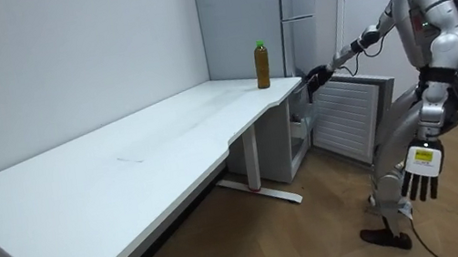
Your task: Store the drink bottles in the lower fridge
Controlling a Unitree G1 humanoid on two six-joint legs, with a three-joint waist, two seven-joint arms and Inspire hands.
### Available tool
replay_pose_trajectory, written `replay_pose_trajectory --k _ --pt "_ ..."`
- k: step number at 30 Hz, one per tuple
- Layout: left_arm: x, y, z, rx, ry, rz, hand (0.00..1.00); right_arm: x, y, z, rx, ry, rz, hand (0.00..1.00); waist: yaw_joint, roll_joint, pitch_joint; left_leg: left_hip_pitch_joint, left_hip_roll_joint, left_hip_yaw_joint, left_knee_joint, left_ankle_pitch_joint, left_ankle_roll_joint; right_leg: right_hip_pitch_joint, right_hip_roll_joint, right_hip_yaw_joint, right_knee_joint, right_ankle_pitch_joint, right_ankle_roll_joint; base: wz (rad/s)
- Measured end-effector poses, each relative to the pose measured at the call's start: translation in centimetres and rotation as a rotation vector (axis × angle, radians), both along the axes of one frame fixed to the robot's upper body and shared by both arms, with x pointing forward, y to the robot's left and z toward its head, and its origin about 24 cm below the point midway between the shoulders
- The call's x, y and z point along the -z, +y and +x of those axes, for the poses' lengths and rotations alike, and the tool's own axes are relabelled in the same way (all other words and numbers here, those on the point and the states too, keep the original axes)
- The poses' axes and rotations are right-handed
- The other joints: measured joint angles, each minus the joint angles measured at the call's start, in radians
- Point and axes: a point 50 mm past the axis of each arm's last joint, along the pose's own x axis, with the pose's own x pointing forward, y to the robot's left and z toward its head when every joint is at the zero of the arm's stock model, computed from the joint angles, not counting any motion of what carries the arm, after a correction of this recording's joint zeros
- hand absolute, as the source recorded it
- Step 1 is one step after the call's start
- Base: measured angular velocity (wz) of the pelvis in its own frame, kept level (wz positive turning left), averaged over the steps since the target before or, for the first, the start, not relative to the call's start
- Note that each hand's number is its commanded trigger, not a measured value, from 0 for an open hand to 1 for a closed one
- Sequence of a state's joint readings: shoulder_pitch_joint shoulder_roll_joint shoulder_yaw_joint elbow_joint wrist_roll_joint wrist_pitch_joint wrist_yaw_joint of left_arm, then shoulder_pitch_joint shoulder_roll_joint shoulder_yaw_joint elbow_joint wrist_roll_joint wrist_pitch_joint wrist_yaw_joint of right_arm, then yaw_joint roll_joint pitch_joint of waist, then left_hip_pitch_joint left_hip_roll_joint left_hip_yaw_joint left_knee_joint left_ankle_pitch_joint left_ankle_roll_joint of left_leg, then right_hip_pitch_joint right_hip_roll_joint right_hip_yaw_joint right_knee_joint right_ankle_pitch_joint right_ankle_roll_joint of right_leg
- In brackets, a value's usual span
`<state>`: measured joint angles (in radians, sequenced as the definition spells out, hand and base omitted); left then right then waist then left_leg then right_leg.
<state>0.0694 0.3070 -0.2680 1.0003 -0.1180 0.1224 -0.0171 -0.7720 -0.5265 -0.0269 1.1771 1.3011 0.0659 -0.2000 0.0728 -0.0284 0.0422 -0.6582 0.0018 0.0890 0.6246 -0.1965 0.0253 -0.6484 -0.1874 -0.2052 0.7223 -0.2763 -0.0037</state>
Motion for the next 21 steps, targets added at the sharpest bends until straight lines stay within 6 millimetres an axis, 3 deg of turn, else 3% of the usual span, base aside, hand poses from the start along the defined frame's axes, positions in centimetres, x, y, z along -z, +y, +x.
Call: replay_pose_trajectory --k 2,7,9,11,14,17,21 --pt "-0.2 0.5 0.1 -0.017 -0.005 -0.009 0.0 1.5 -0.2 -0.9 -0.038 0.022 -0.017 0.0 0.001 -0.012 -0.0013 0.052 0.015 -0.004 -0.028 0.001 -0.004 0.066 0.024 -0.012 -0.057 0.018 -0.001 -0.1" --pt "-0.3 0.6 0.4 -0.027 -0.01 -0.025 0.0 4.3 -0.7 -3.3 -0.141 0.091 -0.129 0.0 -0.001 -0.011 -0.007 0.153 0.023 -0.007 -0.088 -0.001 -0.007 0.183 0.053 -0.018 -0.167 0.051 0.011 -0.09" --pt "-0.3 0.7 0.3 -0.045 -0.016 -0.03 0.0 6.0 -0.8 -4.8 -0.204 0.151 -0.198 0.0 -0.008 -0.014 -0.0159 0.203 0.02 -0.006 -0.121 0.0 -0.006 0.236 0.056 -0.019 -0.204 0.057 0.018 0.0" --pt "-0.3 0.9 0.0 -0.072 -0.016 -0.039 0.0 9.0 0.0 -7.5 -0.344 0.277 -0.308 0.0 -0.024 -0.014 -0.0364 0.28 0.023 -0.005 -0.171 -0.001 -0.006 0.326 0.069 -0.028 -0.28 0.073 0.025 0.0" --pt "-0.2 0.6 -0.2 -0.091 -0.036 -0.055 0.0 12.6 1.4 -11.0 -0.499 0.416 -0.382 0.0 -0.031 -0.02 -0.0438 0.365 0.022 0.004 -0.23 0.001 -0.008 0.407 0.08 -0.019 -0.346 0.085 0.032 -0.1" --pt "-0.1 0.4 -0.5 -0.093 -0.042 -0.056 0.0 15.3 2.8 -14.2 -0.582 0.502 -0.369 0.0 -0.042 -0.019 -0.0455 0.424 0.022 0.017 -0.27 0.001 -0.008 0.463 0.086 -0.017 -0.391 0.093 0.035 -0.12" --pt "0.0 0.2 -0.8 -0.146 -0.062 -0.073 0.0 17.2 3.2 -17.8 -0.651 0.603 -0.371 0.0 -0.046 -0.012 -0.0483 0.471 0.021 0.019 -0.301 -0.001 -0.011 0.512 0.09 -0.019 -0.433 0.098 0.038 -0.03"
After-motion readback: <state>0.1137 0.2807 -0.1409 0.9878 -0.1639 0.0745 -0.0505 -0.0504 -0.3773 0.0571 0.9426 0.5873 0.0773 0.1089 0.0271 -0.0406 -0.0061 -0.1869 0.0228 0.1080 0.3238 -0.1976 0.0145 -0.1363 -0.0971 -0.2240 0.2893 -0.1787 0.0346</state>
